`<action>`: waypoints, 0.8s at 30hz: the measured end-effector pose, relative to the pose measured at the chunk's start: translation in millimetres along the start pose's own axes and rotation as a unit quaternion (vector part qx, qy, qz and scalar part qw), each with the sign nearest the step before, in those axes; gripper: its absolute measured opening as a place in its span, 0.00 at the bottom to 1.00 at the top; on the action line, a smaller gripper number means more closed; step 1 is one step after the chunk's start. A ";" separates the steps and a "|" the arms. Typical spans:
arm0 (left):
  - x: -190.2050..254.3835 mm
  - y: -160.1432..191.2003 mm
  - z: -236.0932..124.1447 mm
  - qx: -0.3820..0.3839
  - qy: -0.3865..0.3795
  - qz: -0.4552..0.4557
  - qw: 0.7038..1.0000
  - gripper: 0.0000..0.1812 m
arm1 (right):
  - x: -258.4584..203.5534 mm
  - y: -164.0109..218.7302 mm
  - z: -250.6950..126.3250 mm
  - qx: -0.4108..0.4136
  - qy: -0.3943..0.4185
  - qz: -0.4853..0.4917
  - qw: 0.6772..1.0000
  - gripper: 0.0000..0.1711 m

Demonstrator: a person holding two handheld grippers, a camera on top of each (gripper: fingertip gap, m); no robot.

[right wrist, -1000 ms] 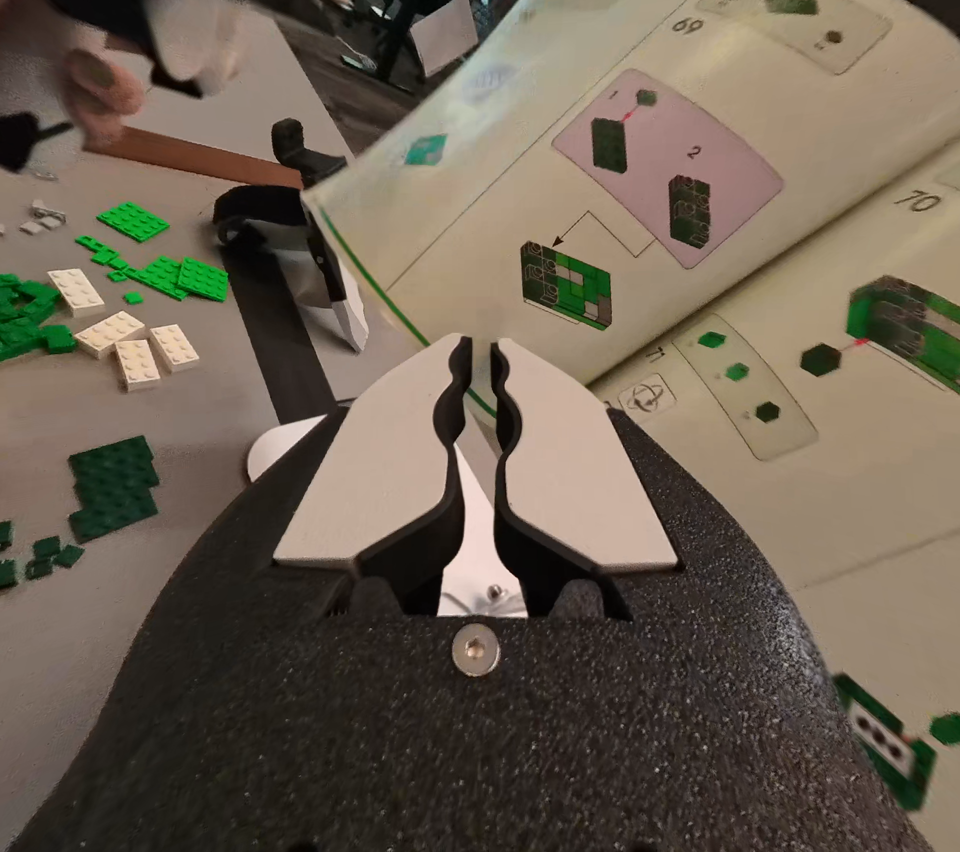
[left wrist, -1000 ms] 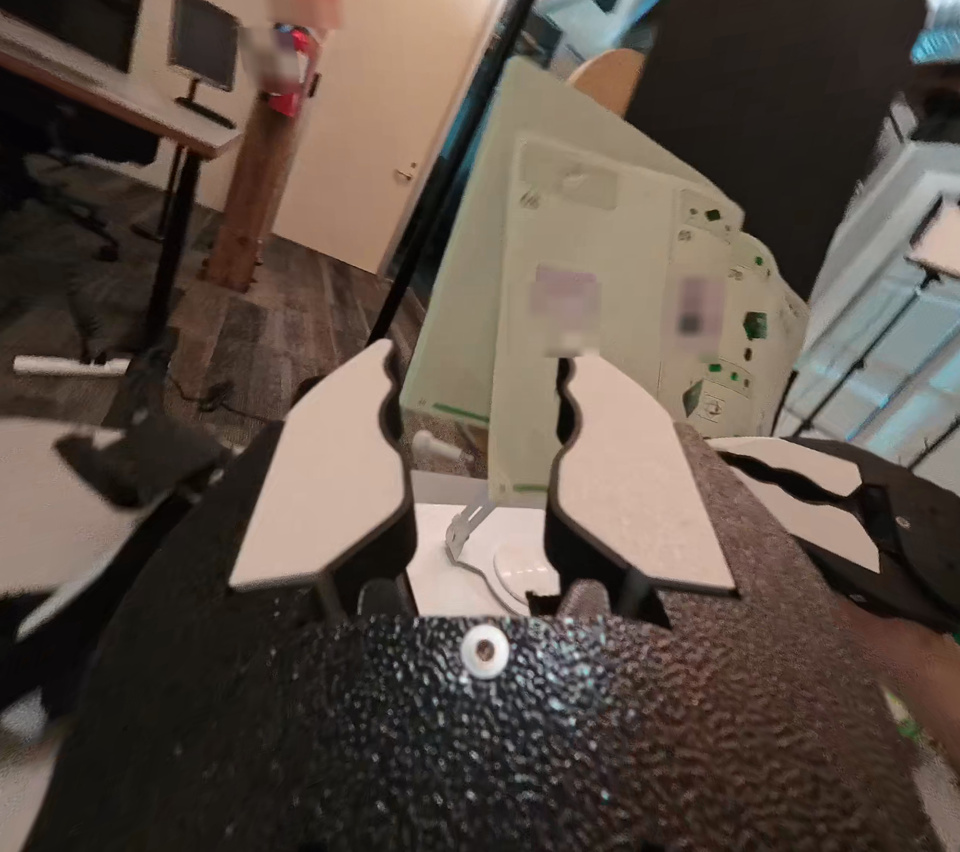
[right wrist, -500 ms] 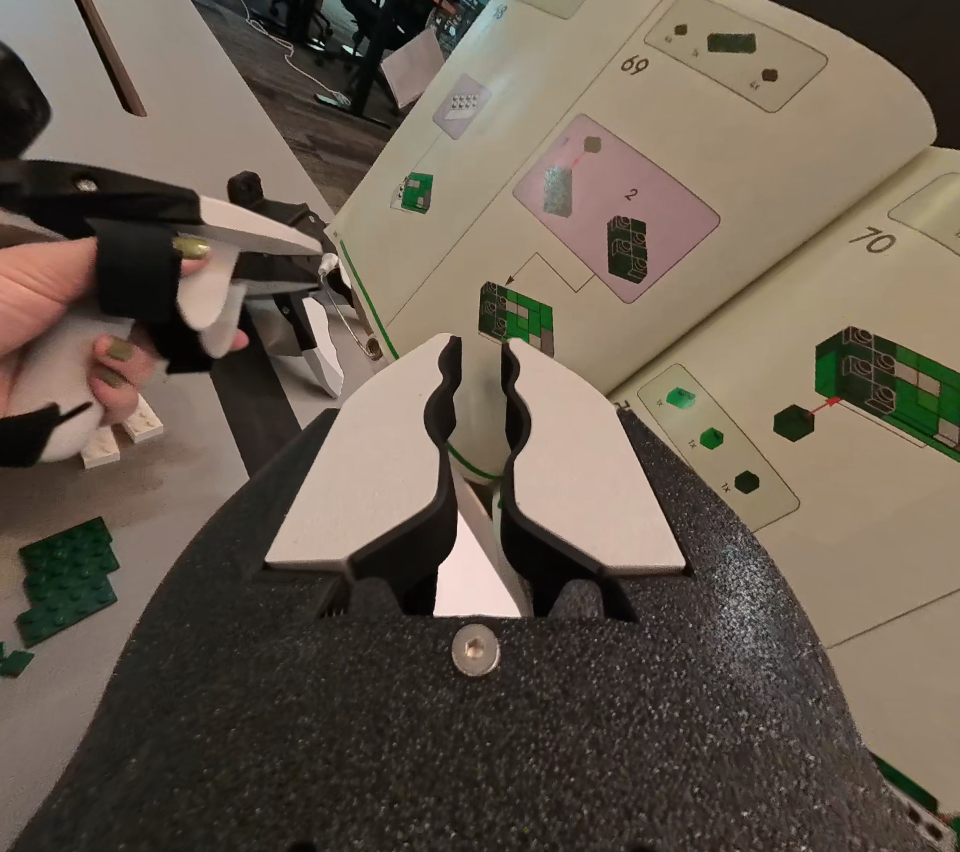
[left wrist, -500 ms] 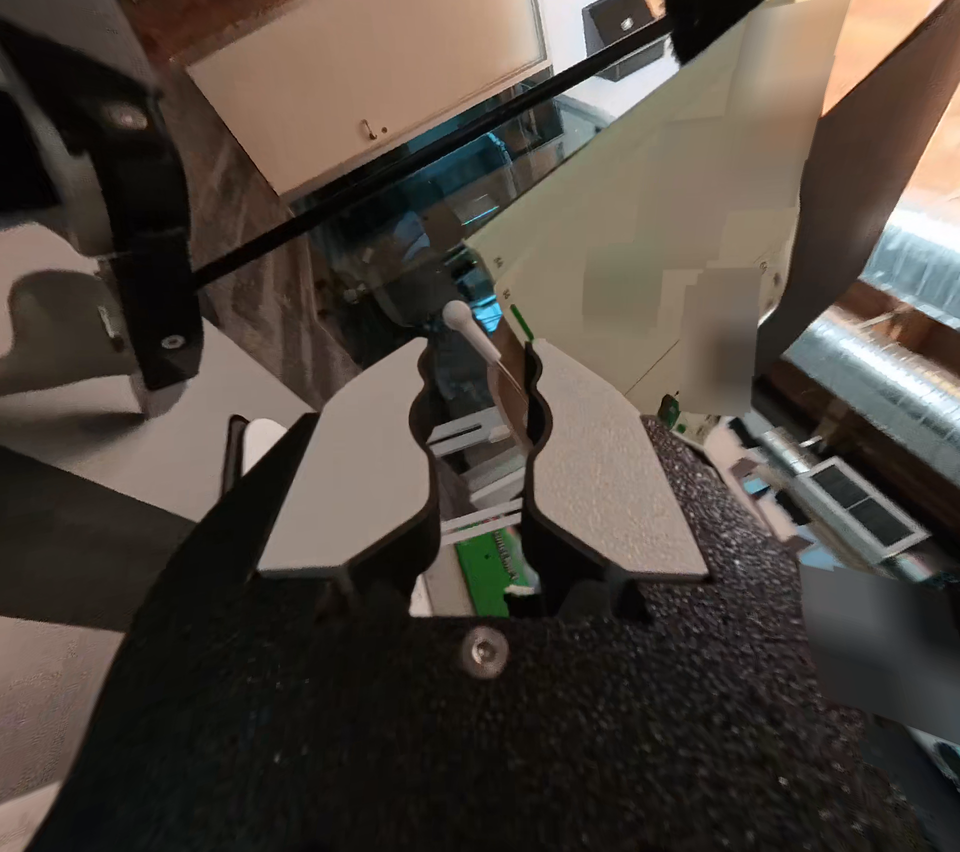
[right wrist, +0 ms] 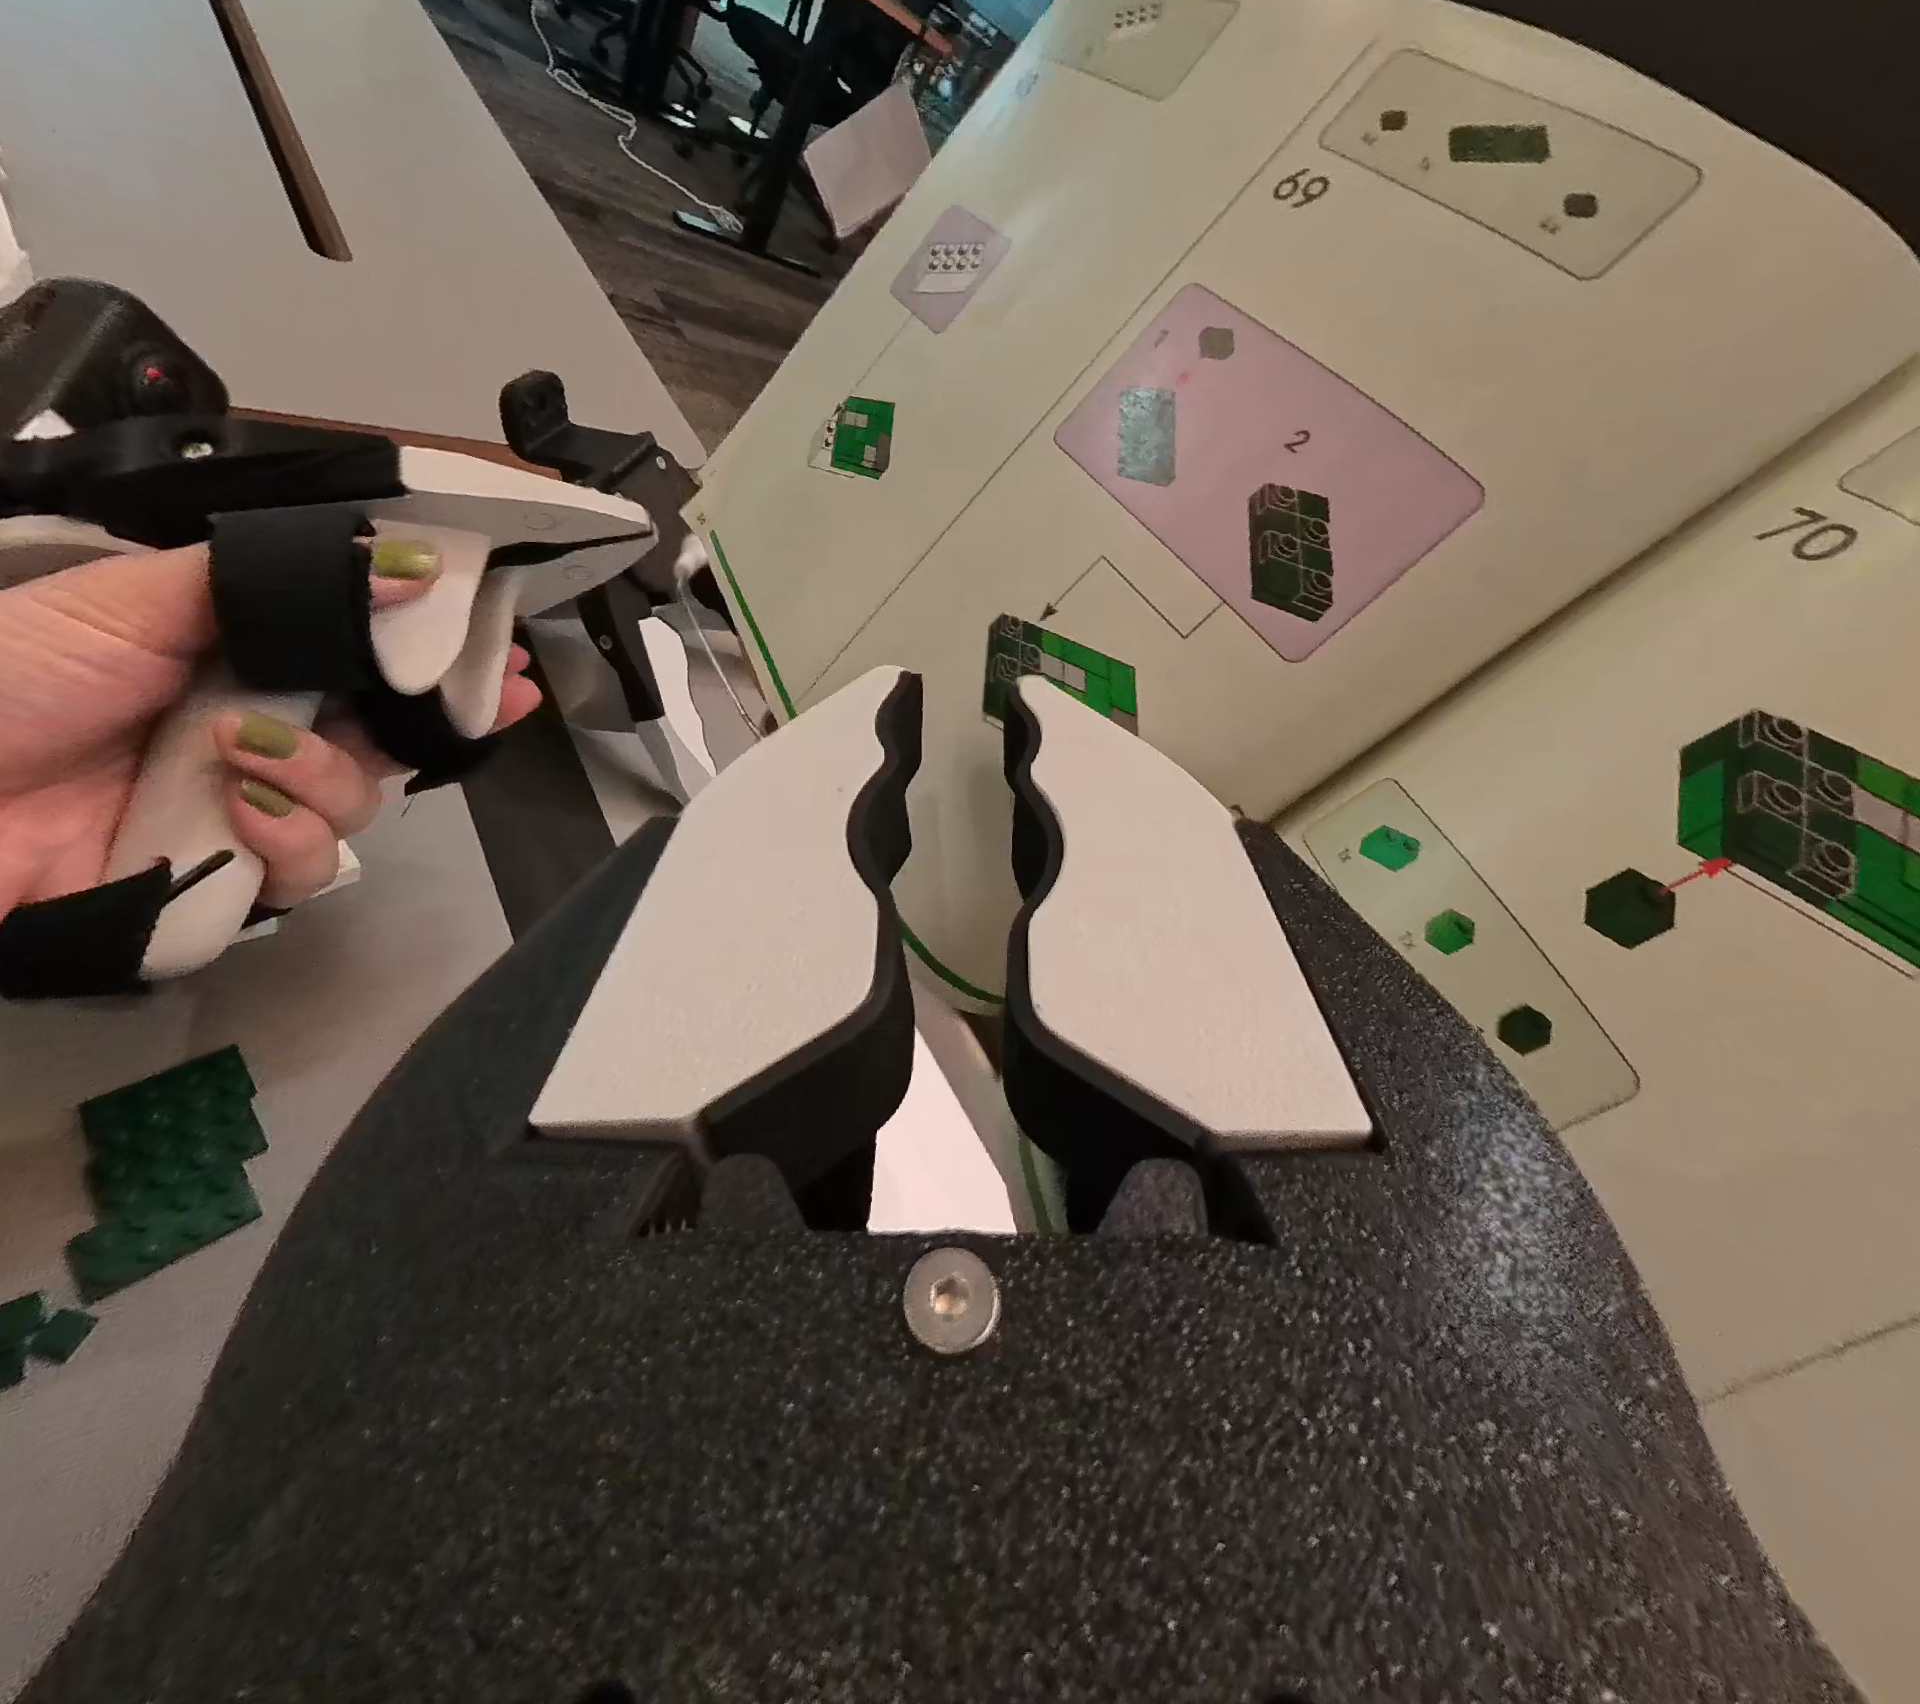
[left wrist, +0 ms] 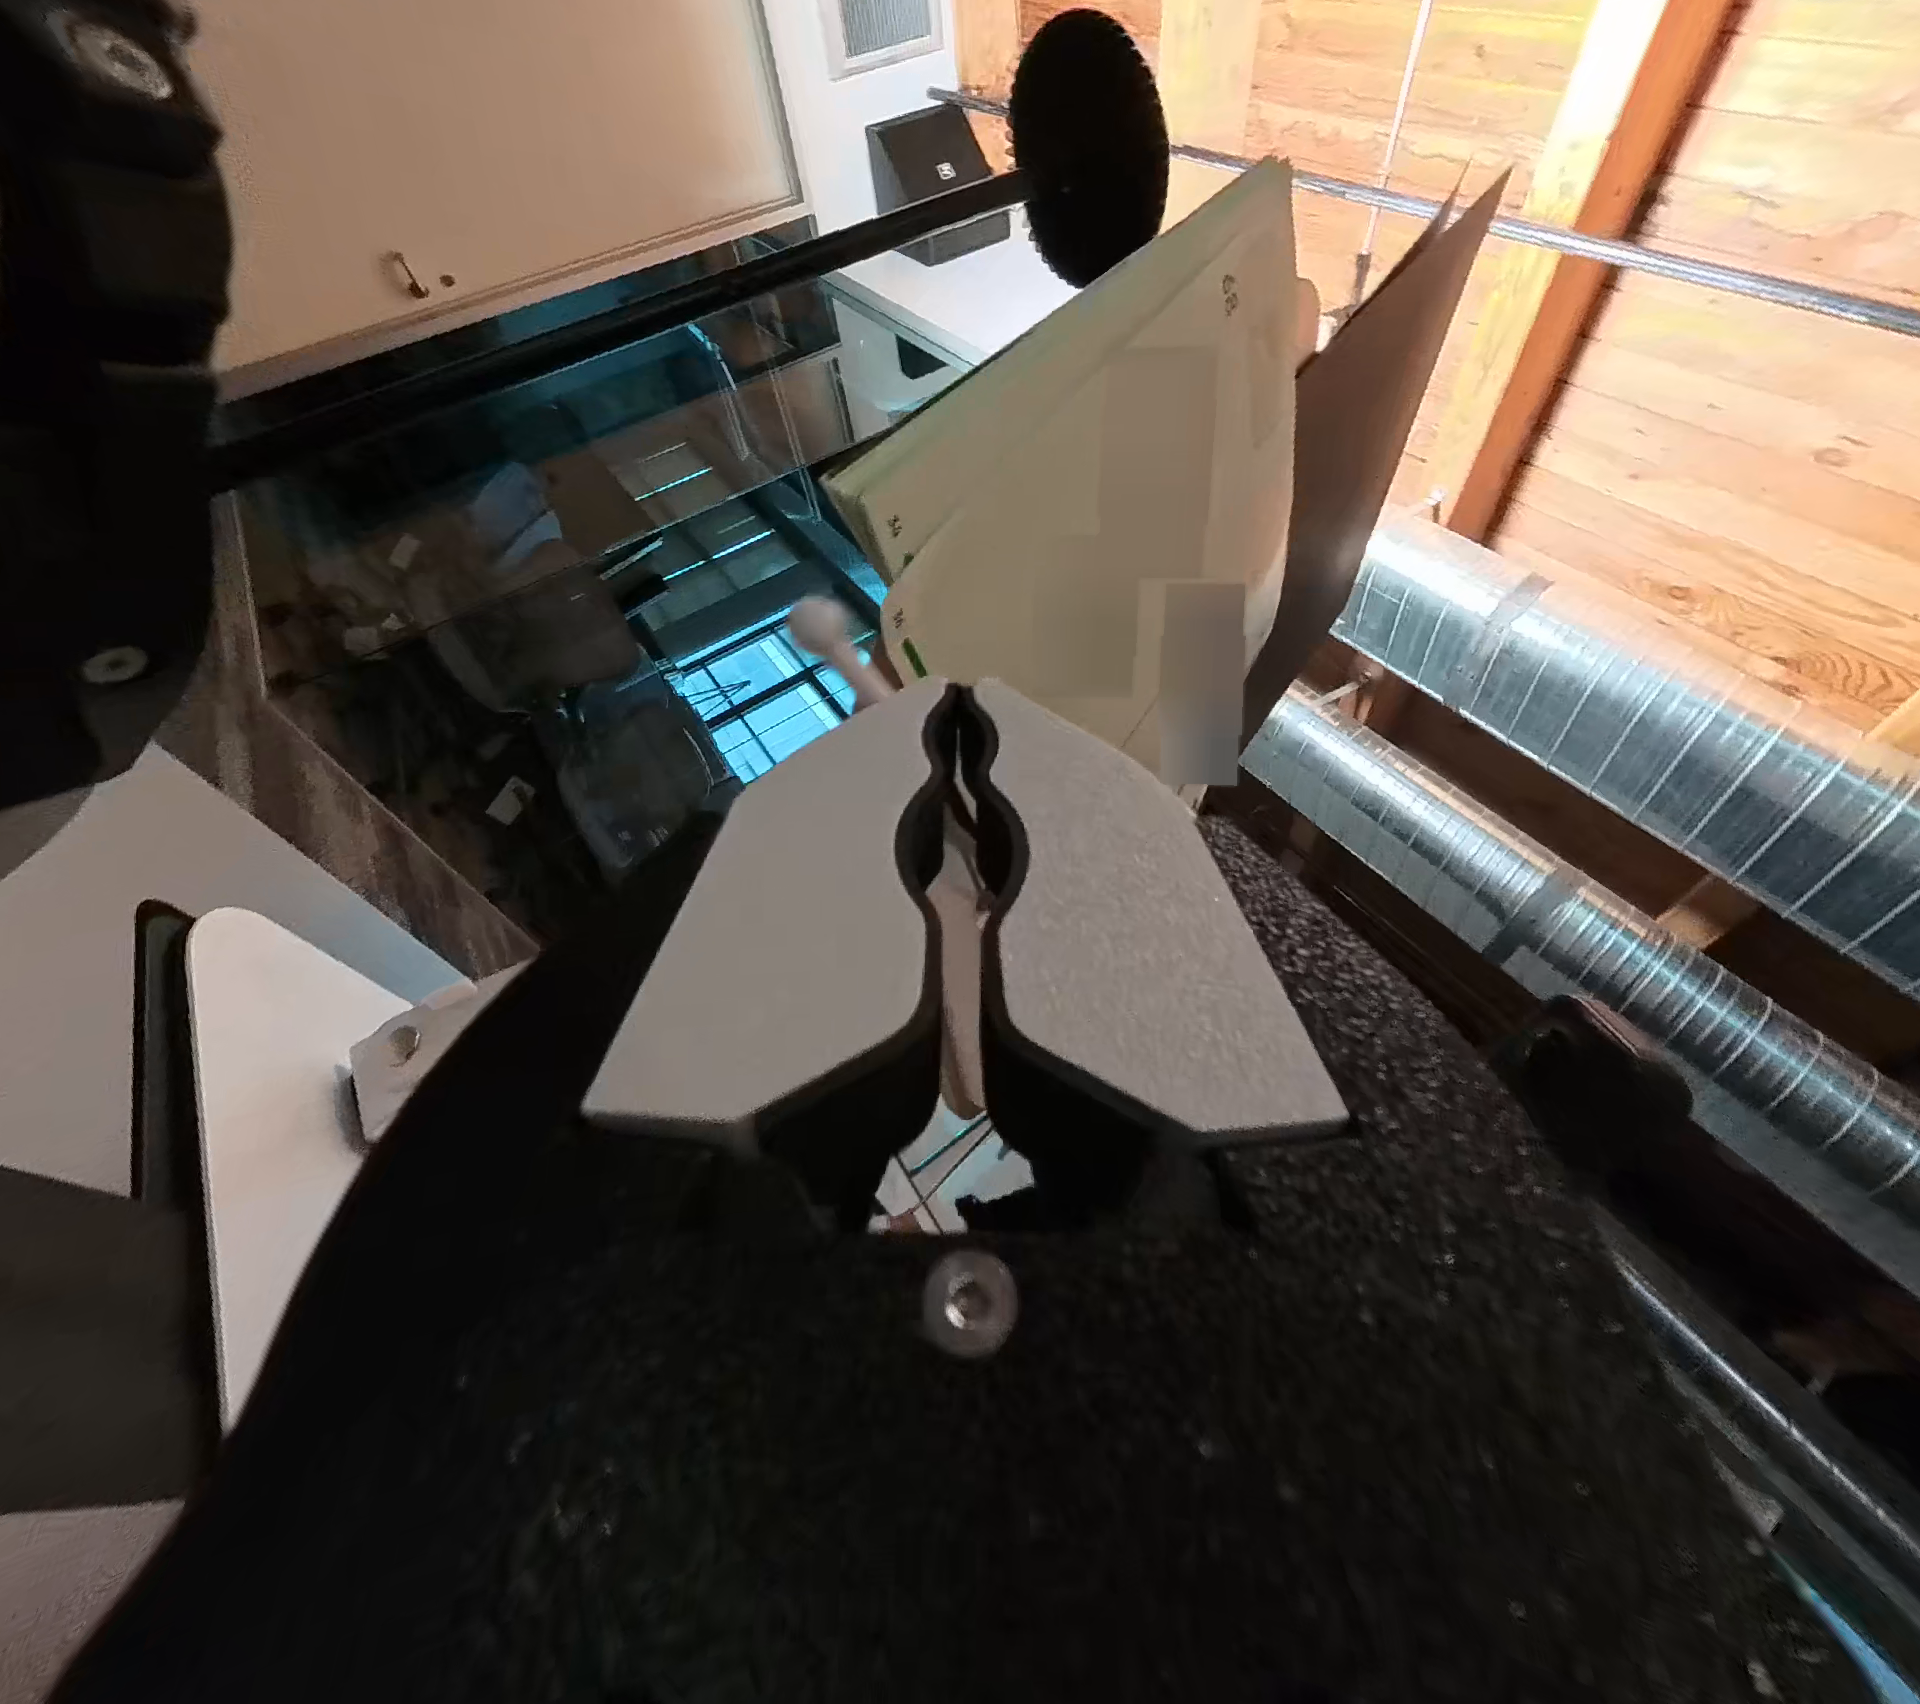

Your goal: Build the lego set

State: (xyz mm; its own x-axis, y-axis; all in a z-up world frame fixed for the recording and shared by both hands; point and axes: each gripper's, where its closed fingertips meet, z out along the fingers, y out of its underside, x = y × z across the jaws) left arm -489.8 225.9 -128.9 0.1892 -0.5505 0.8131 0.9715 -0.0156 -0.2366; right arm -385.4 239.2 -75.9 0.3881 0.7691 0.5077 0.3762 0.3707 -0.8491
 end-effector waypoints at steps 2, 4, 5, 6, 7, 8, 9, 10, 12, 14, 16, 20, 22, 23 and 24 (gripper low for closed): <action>-1.3 -0.1 0.9 0.003 -0.012 -0.009 1.000 0.09 | -1.7 -1.9 0.6 0.004 -0.002 -0.004 1.000 0.08; -6.0 3.6 3.4 -0.006 -0.034 -0.018 0.999 0.23 | -1.6 -2.5 1.1 0.003 -0.001 -0.004 1.000 0.08; -7.1 6.2 4.7 -0.012 -0.038 -0.017 0.999 0.24 | -1.1 -2.3 1.5 0.002 0.000 -0.003 1.000 0.08; -8.6 8.7 6.0 -0.018 -0.044 -0.014 0.999 0.24 | -0.9 -2.6 1.7 0.002 0.000 -0.002 1.000 0.08; -9.7 11.1 6.9 -0.022 -0.048 -0.011 0.999 0.23 | -0.7 -2.8 2.1 0.002 0.000 -0.001 1.000 0.08; -9.8 12.5 7.8 -0.023 -0.047 -0.010 0.999 0.22 | -0.2 -3.2 2.4 0.002 0.000 0.001 1.000 0.08; -8.6 12.8 8.4 -0.019 -0.042 -0.013 0.999 0.19 | 0.5 -3.8 2.7 0.003 0.001 0.004 1.000 0.08; -7.1 12.5 8.7 -0.014 -0.035 -0.016 0.999 0.16 | 1.2 -4.4 3.0 0.004 0.002 0.006 1.000 0.08; -5.5 11.4 7.8 -0.005 -0.024 -0.014 1.000 0.09 | 3.3 -4.6 4.1 0.002 0.004 0.010 1.000 0.08; -6.1 12.2 6.4 -0.005 -0.017 -0.013 1.000 0.04 | 4.8 -4.8 5.5 0.000 0.006 0.013 1.000 0.08; -6.0 12.6 4.7 -0.005 -0.005 -0.017 1.000 0.02 | 5.7 -5.2 6.6 -0.001 0.007 0.014 1.000 0.08; -4.3 12.8 3.7 -0.005 0.010 -0.004 1.000 0.01 | 6.4 -5.1 8.5 -0.002 0.007 0.015 1.000 0.08; -0.1 12.5 3.2 -0.002 0.019 0.010 1.000 0.01 | 7.0 -4.8 9.3 -0.002 0.010 0.020 1.000 0.08; 2.7 12.5 2.4 0.001 0.024 0.027 0.999 0.01 | 7.2 -4.8 9.8 -0.001 0.011 0.022 1.000 0.08; 6.0 12.8 1.5 0.003 0.030 0.043 0.999 0.01 | 7.3 -4.6 10.4 -0.002 0.012 0.024 1.000 0.09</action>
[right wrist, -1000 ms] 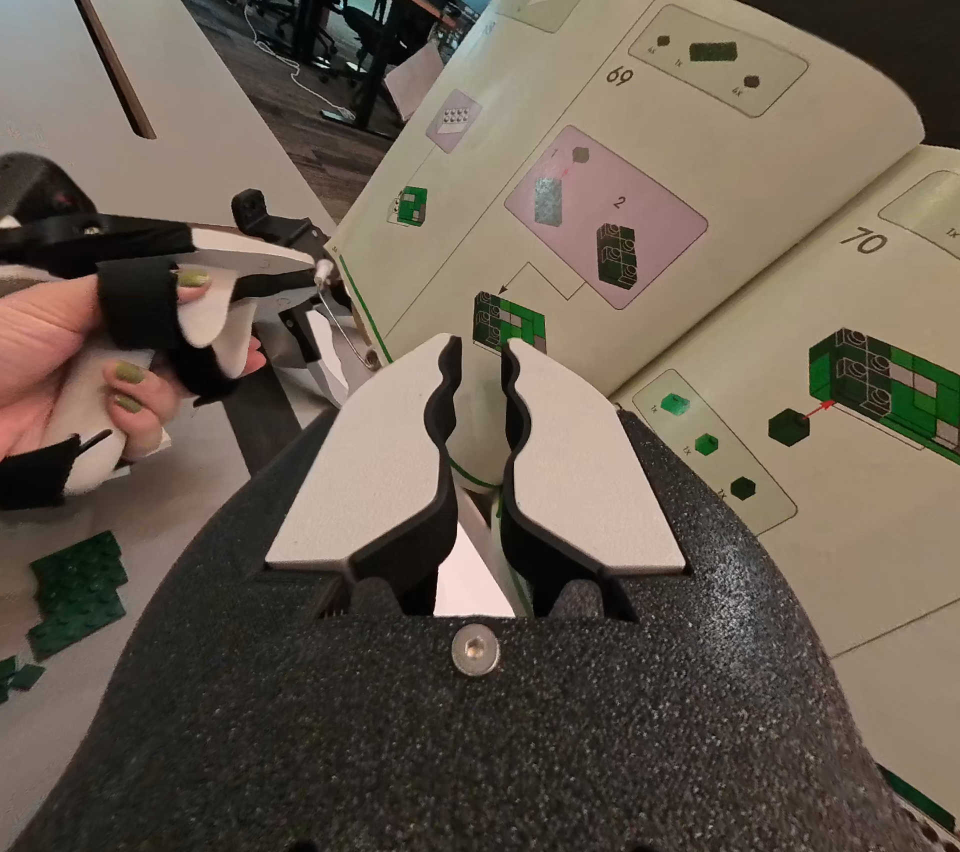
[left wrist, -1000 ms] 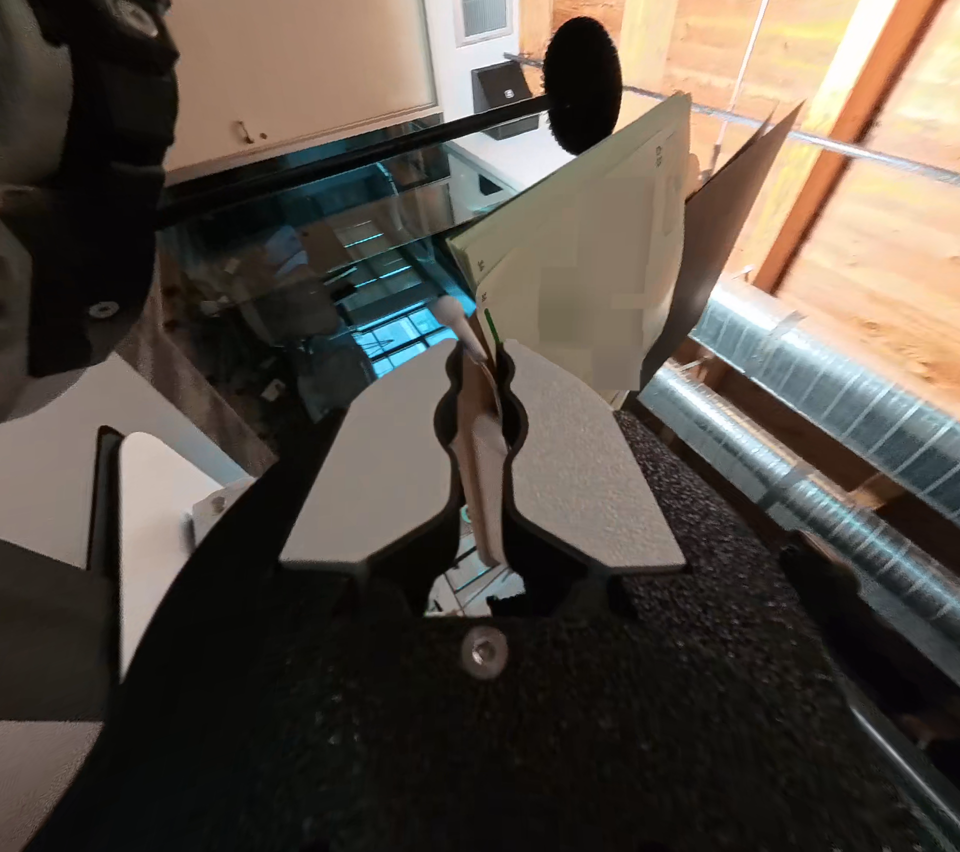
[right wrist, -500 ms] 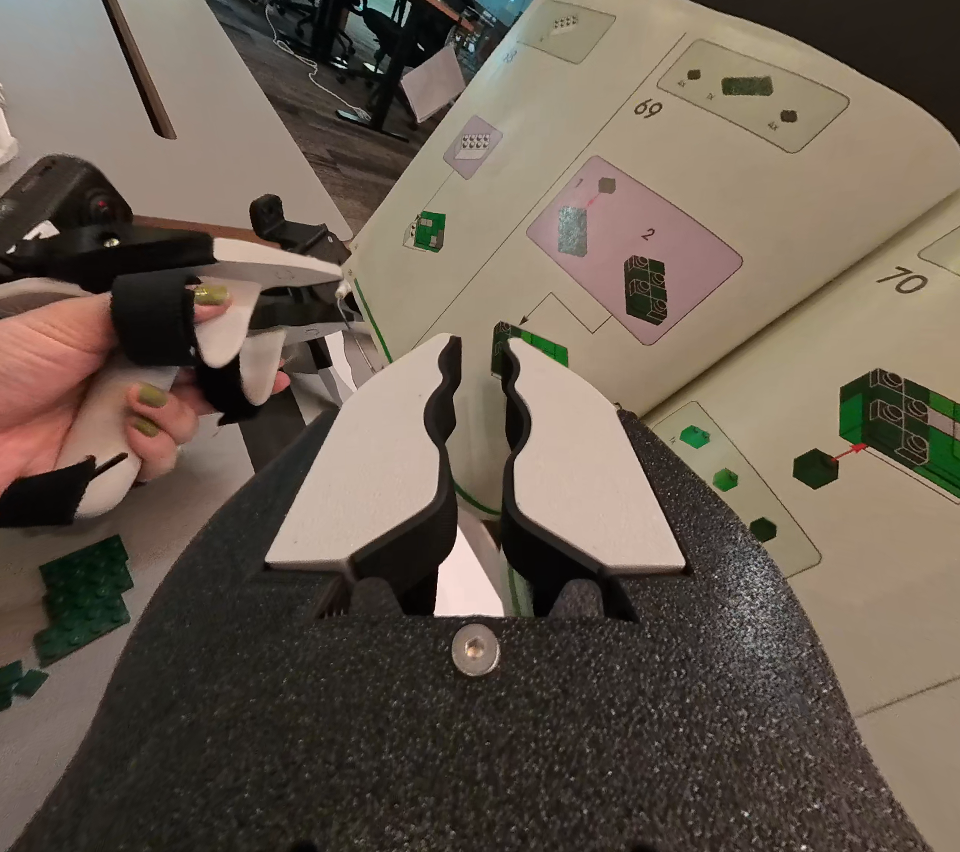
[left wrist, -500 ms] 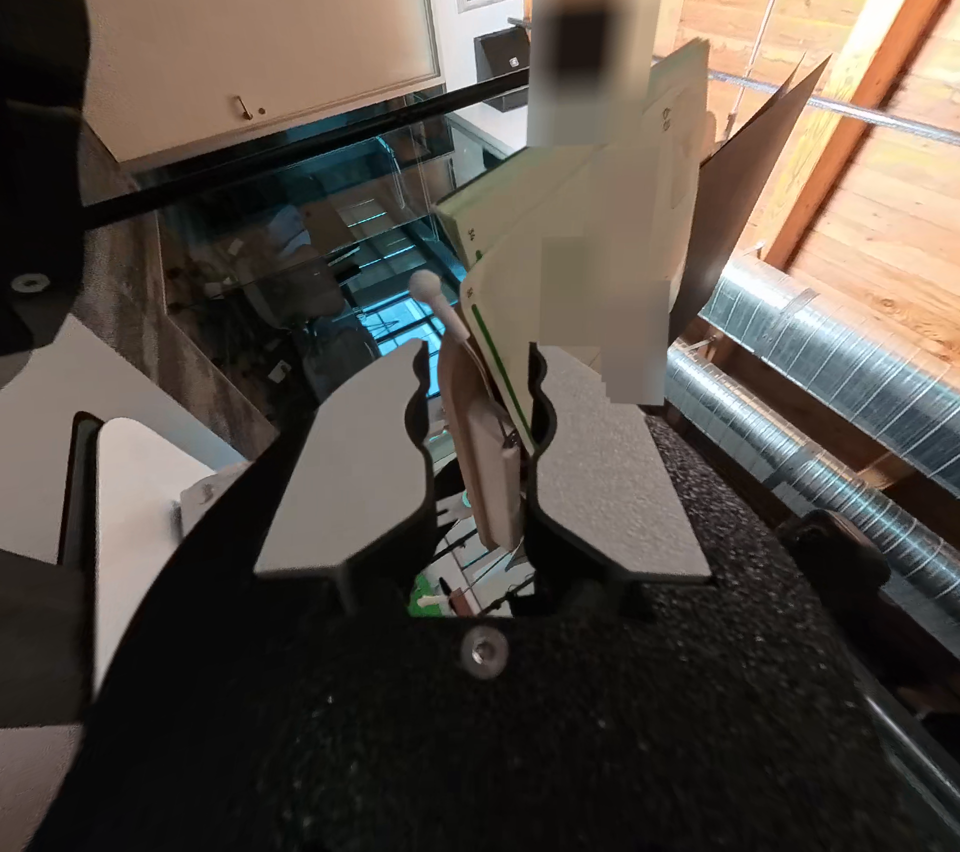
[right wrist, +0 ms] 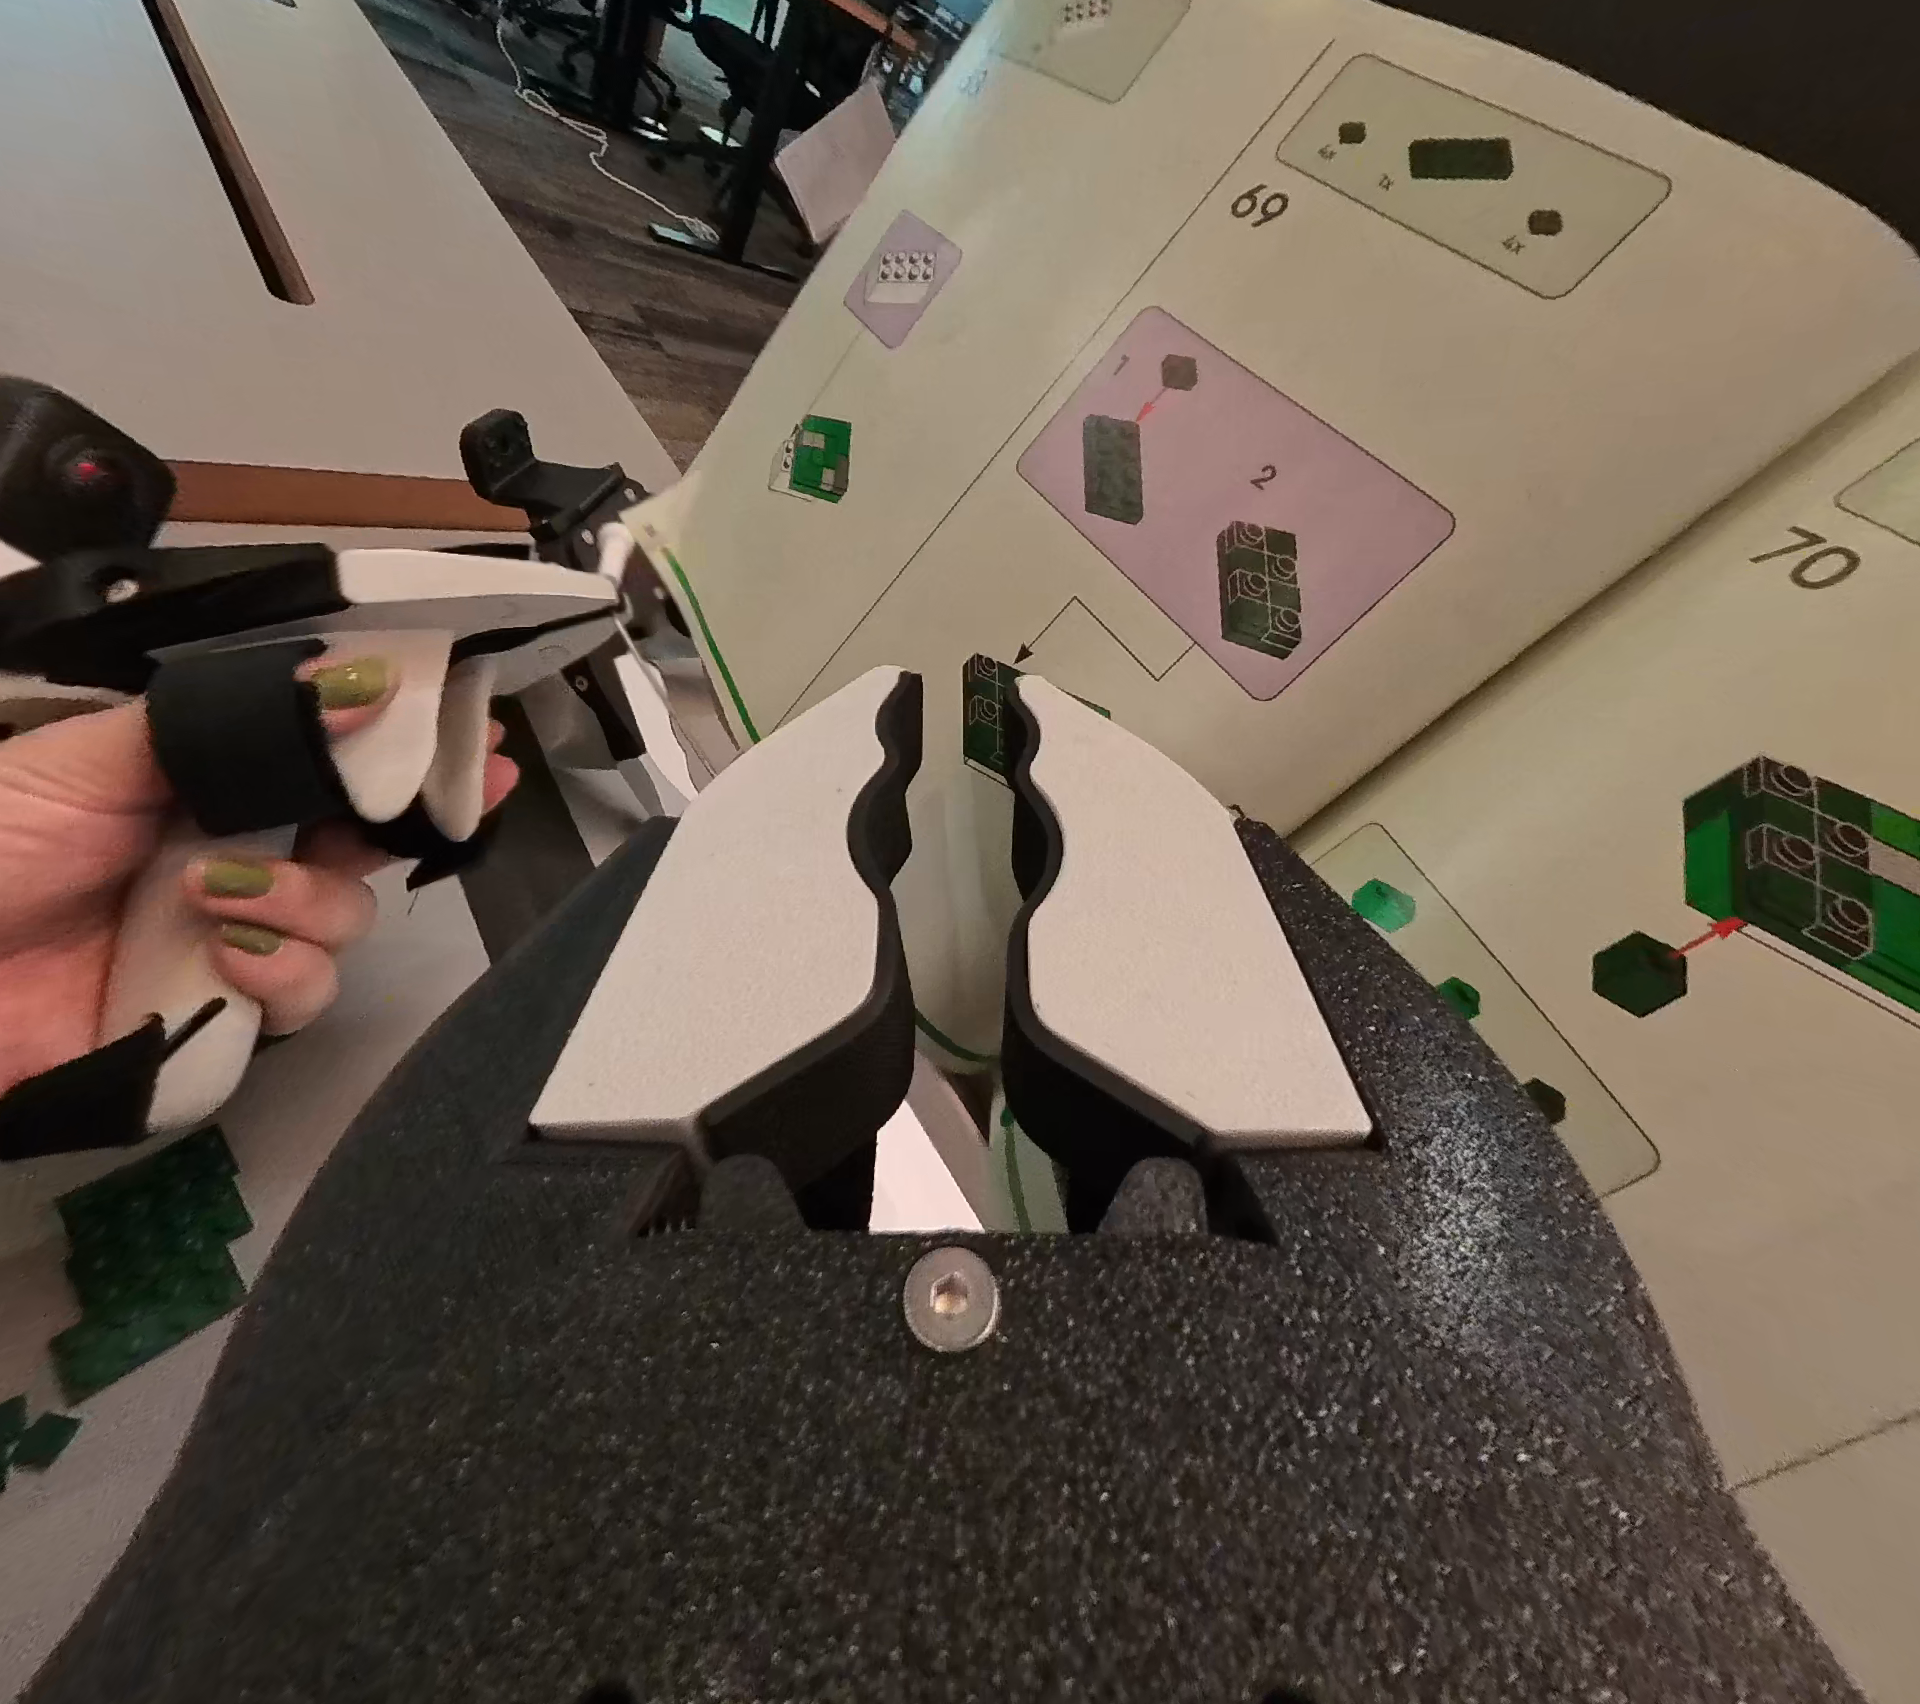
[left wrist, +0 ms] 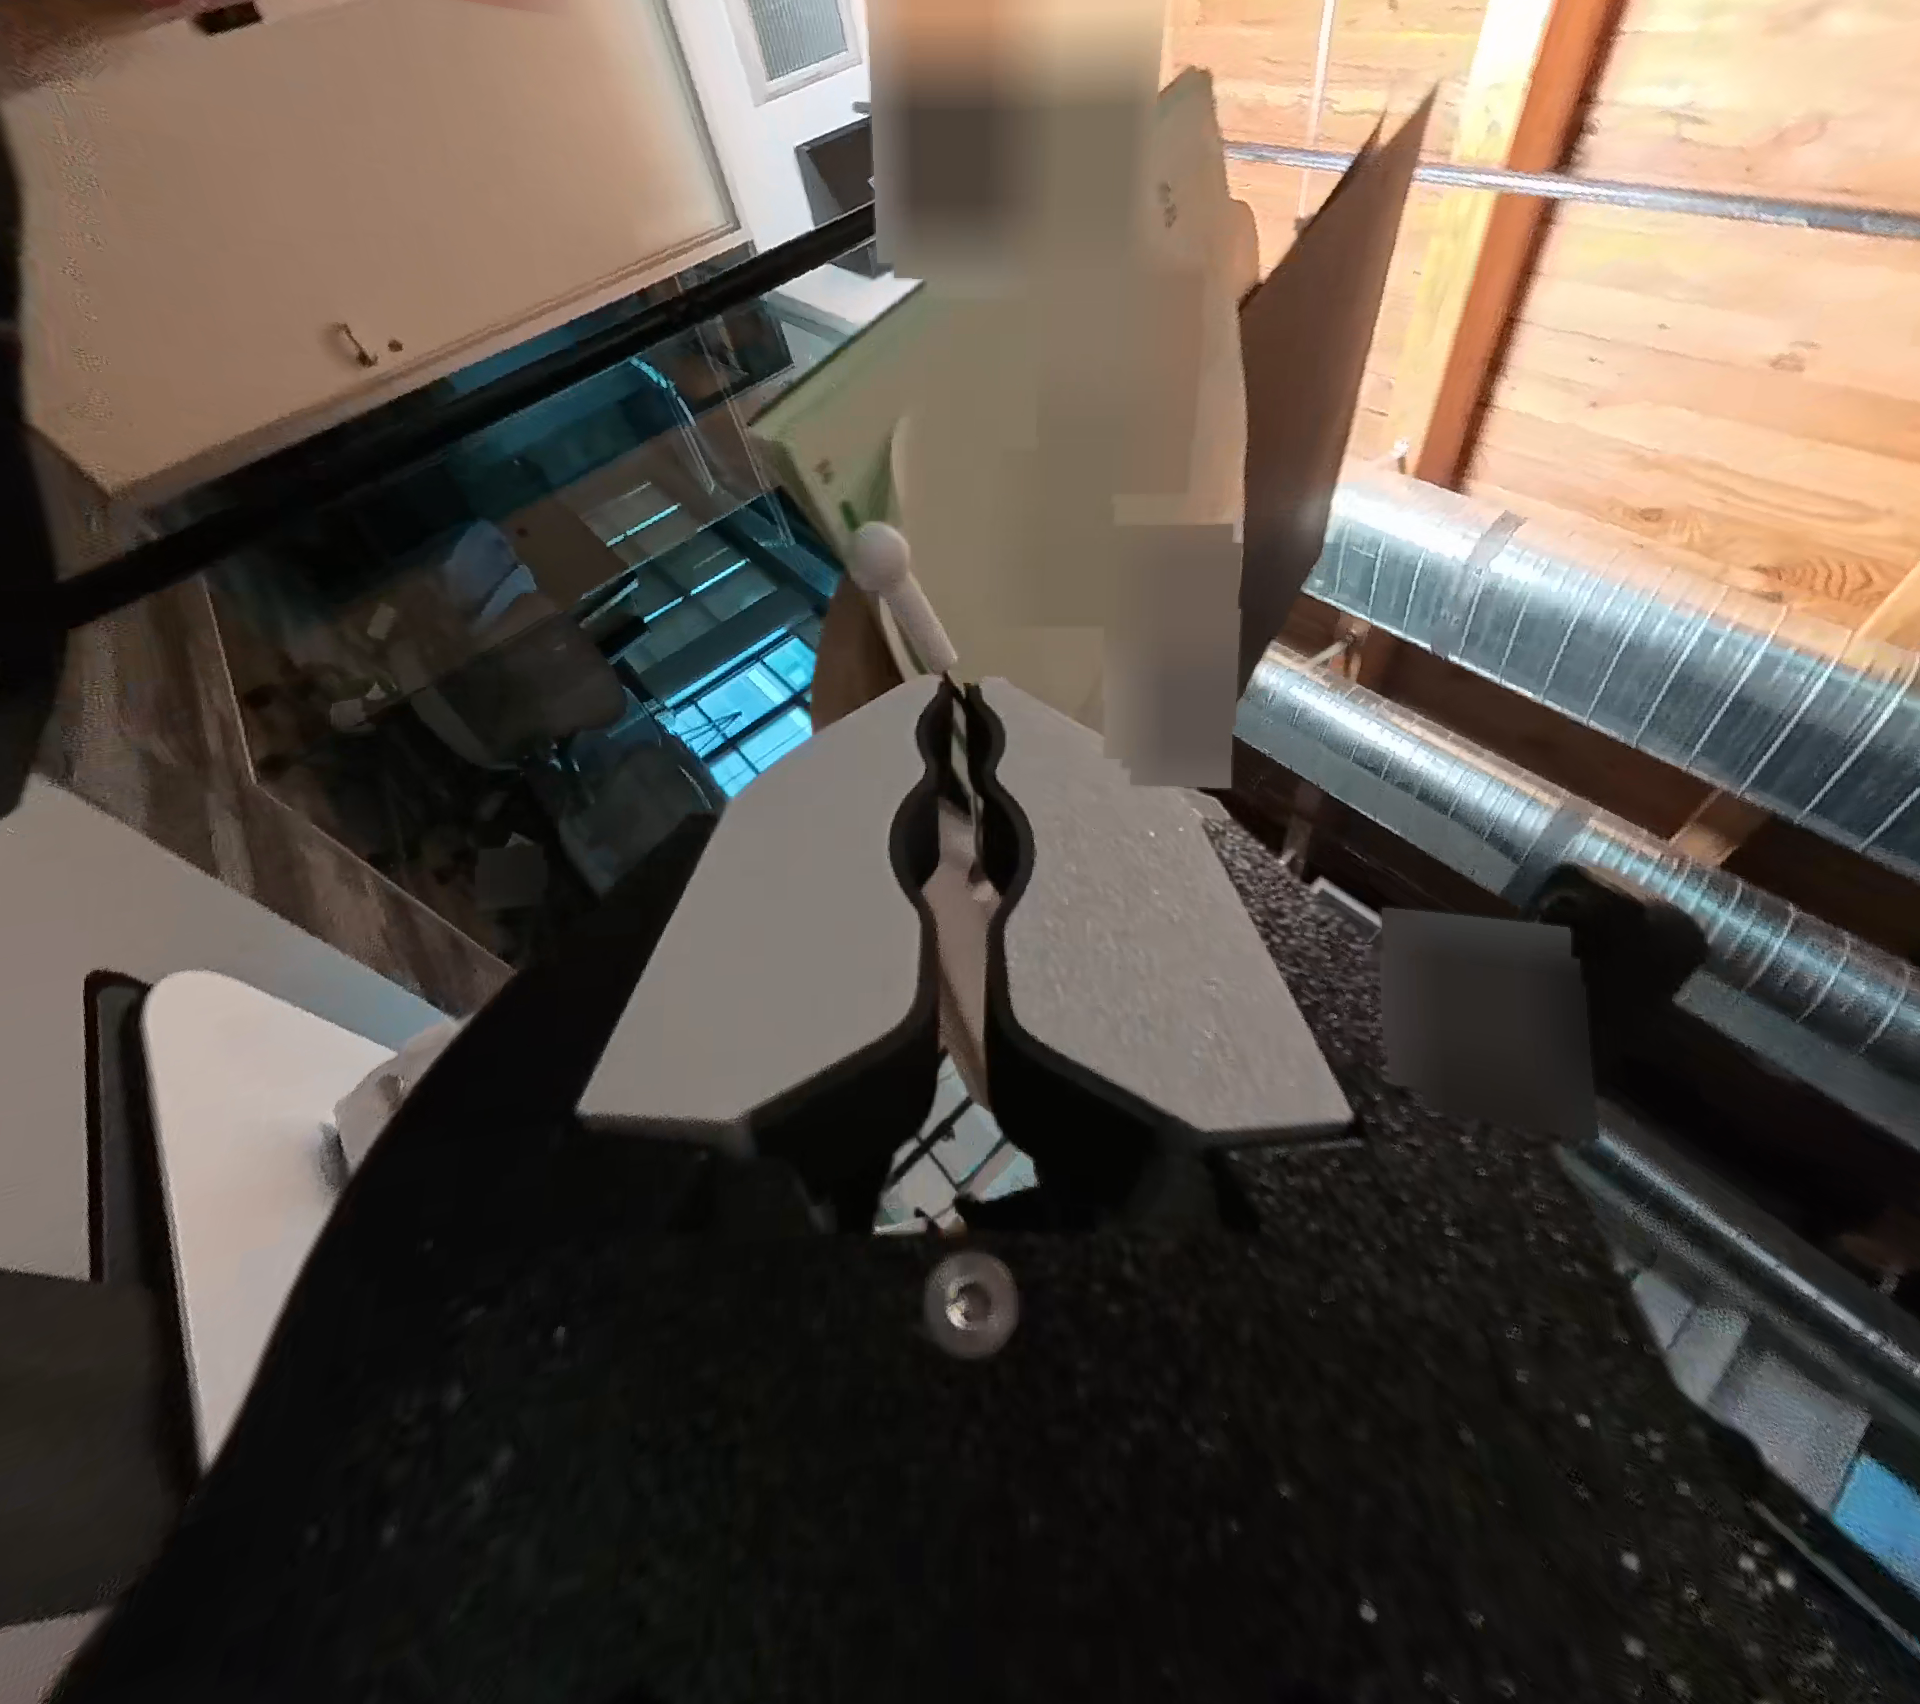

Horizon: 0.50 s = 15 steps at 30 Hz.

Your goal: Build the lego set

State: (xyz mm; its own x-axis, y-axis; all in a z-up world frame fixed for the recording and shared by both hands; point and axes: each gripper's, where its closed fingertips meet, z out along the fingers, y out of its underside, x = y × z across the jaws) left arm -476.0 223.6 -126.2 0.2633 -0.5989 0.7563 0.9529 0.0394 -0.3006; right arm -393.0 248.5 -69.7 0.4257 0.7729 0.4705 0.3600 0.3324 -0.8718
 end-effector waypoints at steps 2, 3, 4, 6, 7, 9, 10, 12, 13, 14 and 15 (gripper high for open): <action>8.8 1.0 -1.3 0.002 0.026 0.022 0.999 0.01 | 0.4 0.9 1.5 -0.005 0.004 -0.002 1.000 0.08; 12.2 2.1 -2.2 0.000 0.036 0.035 0.999 0.01 | 0.5 1.6 2.4 -0.009 0.006 -0.004 1.000 0.08; 16.0 3.6 -3.0 -0.003 0.047 0.051 0.998 0.01 | 0.3 2.1 3.0 -0.012 0.008 -0.008 1.000 0.08; 22.7 7.0 -4.0 -0.011 0.064 0.084 0.994 0.01 | -0.2 1.7 3.2 -0.012 0.011 -0.012 1.000 0.08; 25.7 8.5 -3.9 -0.014 0.071 0.095 0.993 0.01 | 0.5 1.6 3.3 -0.012 0.015 -0.012 1.000 0.07; 30.6 10.3 -2.0 -0.020 0.083 0.102 0.991 0.01 | 1.7 1.7 3.6 -0.014 0.023 -0.014 1.000 0.06; 31.7 10.4 -0.6 -0.023 0.083 0.104 0.991 0.01 | 1.3 1.7 3.7 -0.013 0.024 -0.015 1.000 0.06; 33.1 10.2 2.2 -0.031 0.079 0.110 0.990 0.01 | -1.1 0.6 4.1 -0.006 0.019 -0.015 1.000 0.07; 33.9 10.3 3.3 -0.035 0.078 0.113 0.990 0.01 | -3.5 -0.3 4.3 -0.003 0.012 -0.012 1.000 0.07; 34.3 10.3 3.9 -0.037 0.077 0.113 0.990 0.01 | -7.3 -2.6 3.9 0.003 0.001 -0.009 1.000 0.07; 35.6 10.6 4.3 -0.038 0.080 0.111 0.990 0.01 | -12.9 -7.1 3.1 0.017 -0.014 -0.008 1.000 0.06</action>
State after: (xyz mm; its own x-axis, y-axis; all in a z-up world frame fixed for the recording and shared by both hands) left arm -455.9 206.2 -100.0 0.4325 -0.7018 0.5661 0.8581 0.1277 -0.4973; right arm -403.7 237.9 -70.0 0.3956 0.7823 0.4812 0.3388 0.3627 -0.8681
